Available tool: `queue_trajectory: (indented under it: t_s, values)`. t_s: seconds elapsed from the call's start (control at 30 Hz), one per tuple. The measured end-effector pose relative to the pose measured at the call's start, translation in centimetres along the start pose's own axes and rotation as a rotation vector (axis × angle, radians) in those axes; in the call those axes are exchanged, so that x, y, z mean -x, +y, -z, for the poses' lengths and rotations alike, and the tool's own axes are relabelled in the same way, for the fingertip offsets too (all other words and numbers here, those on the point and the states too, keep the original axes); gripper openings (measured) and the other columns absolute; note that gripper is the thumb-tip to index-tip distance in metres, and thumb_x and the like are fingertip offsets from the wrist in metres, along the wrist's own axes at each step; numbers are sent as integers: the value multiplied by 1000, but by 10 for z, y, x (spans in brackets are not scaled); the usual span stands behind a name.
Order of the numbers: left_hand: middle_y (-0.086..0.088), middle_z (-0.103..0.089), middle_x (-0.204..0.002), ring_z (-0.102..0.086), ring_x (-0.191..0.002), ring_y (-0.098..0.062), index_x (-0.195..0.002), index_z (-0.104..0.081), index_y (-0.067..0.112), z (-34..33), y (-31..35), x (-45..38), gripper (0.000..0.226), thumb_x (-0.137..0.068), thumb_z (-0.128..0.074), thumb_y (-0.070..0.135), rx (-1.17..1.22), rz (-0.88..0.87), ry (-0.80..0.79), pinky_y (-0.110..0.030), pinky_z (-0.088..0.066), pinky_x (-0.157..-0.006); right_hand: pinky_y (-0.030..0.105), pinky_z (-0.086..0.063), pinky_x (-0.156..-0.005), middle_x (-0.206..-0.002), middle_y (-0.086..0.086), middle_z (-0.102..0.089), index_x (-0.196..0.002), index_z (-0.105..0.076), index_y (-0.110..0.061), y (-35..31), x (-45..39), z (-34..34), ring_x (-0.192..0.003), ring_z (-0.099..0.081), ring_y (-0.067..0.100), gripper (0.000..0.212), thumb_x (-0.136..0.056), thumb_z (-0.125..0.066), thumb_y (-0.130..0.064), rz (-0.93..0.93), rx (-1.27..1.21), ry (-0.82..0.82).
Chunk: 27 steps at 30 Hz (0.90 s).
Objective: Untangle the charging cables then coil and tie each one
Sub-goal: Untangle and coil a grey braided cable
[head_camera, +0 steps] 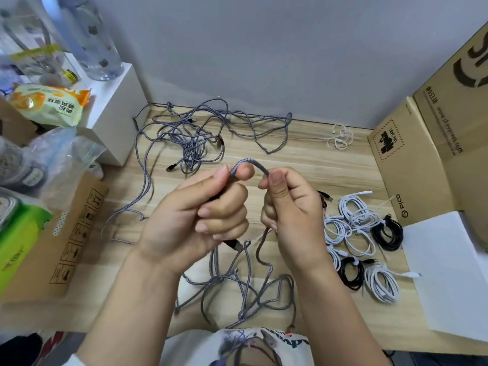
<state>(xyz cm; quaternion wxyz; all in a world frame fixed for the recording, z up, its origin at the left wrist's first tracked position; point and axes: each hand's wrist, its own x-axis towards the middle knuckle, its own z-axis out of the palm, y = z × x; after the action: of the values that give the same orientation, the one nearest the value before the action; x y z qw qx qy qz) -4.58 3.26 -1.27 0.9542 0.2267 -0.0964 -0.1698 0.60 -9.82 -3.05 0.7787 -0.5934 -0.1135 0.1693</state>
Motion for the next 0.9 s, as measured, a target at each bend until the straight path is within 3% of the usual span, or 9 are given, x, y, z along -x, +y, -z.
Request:
queue_trajectory:
  t_s: [0.07, 0.2, 0.37, 0.47, 0.57, 0.63, 0.73, 0.8, 0.9]
  values:
    - [4, -31, -58, -27, -46, -9, -104, -55, 2, -4, -5, -3, 23, -101, -36, 15, 98, -4, -15, -22, -25, -51, 15, -16, -37, -48, -11, -26, -63, -59, -25, 1, -2, 1, -39, -18, 3, 27, -87, -49, -32, -20, -58, 63]
    - [3, -31, -60, -15, -45, -8, -92, -53, 5, -5, -3, -1, 29, -102, -34, 25, 164, -28, -16, -24, -19, -54, 13, -16, -37, -46, -12, -26, -70, -51, -15, 2, -5, 10, -38, -18, 1, 25, -85, -52, -35, -91, -78, 137]
    - [1, -28, -56, -13, -44, -10, -76, -49, 7, 2, 12, -7, 39, -100, -36, 35, 218, -58, 23, -27, -13, -51, 10, -24, -42, -44, -13, -37, -66, -58, -30, 18, 0, 8, -39, -31, 0, 27, -89, -53, -43, -149, 357, -145]
    - [1, -30, -53, -23, -44, -14, -70, -51, 8, 9, 17, -8, 42, -102, -31, 28, 211, -81, 51, -26, -22, -52, 10, -27, -46, -44, -15, -41, -62, -58, -35, 15, 3, 2, -43, -37, 0, 30, -88, -46, -41, -144, 552, -287]
    - [6, -35, -42, -33, -35, -9, -58, -54, 18, 7, 14, -13, 49, -99, -29, 27, -18, -197, 355, -20, -36, -47, 16, -28, -52, -46, -15, -44, -67, -56, -31, 6, 6, -1, -49, -40, 0, 32, -97, -49, -25, -119, 684, -348]
    - [7, -45, -42, -45, -36, -7, -49, -59, 19, 5, 10, -17, 60, -99, -28, 25, -234, -319, 599, -16, -42, -46, 25, -31, -54, -46, -8, -41, -74, -61, -28, 2, 9, -4, -50, -37, 5, 26, -97, -49, -27, -113, 804, -374]
    - [-4, -70, -64, -70, -63, -18, -66, -69, 12, 10, 5, -21, 53, -99, -29, 22, -446, -339, 659, -25, -57, -61, 32, -34, -60, -51, -6, -41, -86, -64, -21, -2, 11, -6, -55, -39, 11, 22, -96, -48, -32, -101, 953, -418]
    - [-10, -73, -78, -72, -78, -23, -84, -63, 5, 13, 4, -19, 37, -95, -33, 24, -551, -287, 621, -27, -58, -71, 33, -36, -61, -53, -6, -42, -87, -66, -19, -6, 12, -6, -59, -41, 15, 24, -95, -48, -33, -94, 992, -423]
    - [-10, -74, -90, -71, -89, -24, -92, -60, 5, 19, 2, -18, 32, -90, -36, 26, -629, -253, 601, -26, -57, -77, 36, -41, -62, -54, -2, -44, -84, -64, -14, -12, 14, -5, -61, -44, 21, 27, -94, -50, -34, -66, 1033, -423]
